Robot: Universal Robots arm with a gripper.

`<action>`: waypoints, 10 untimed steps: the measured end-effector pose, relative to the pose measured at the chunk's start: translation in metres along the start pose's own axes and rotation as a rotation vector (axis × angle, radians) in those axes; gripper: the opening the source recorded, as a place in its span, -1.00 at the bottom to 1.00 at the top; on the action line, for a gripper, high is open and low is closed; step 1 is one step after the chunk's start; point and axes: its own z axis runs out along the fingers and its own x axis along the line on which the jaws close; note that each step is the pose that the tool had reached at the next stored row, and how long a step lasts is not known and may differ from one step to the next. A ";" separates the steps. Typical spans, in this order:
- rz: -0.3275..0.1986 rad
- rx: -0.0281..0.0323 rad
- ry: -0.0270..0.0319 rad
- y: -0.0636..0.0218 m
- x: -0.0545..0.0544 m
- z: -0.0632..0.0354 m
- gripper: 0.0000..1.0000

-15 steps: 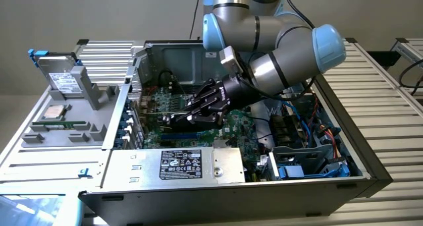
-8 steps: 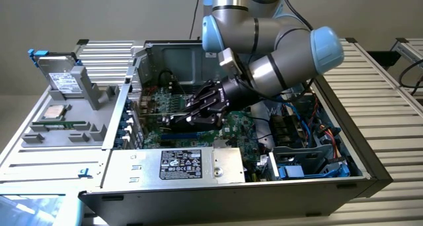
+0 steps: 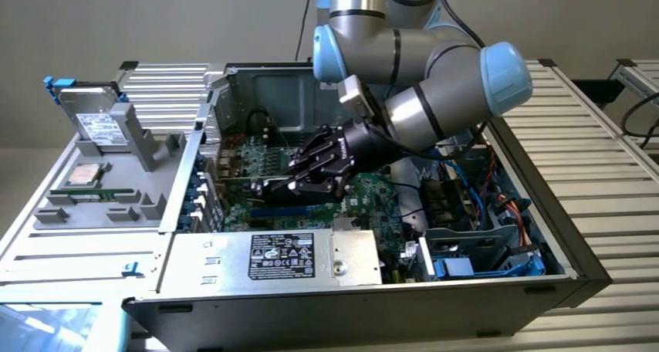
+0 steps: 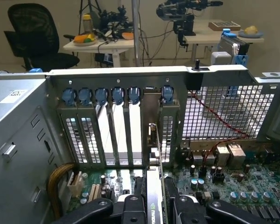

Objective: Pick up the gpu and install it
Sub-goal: 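Insert the gpu into the slot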

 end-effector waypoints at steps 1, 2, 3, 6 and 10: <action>0.000 0.0000 0.0002 0.0000 0.000 0.0002 -0.44; 0.000 0.0000 0.0001 -0.0001 0.000 0.0004 -0.44; 0.000 0.0000 0.0002 -0.0002 -0.001 0.0005 -0.44; 0.000 0.0000 0.0001 -0.0006 -0.001 0.0010 -0.44; 0.000 0.0000 -0.0001 -0.0015 -0.001 0.0022 -0.44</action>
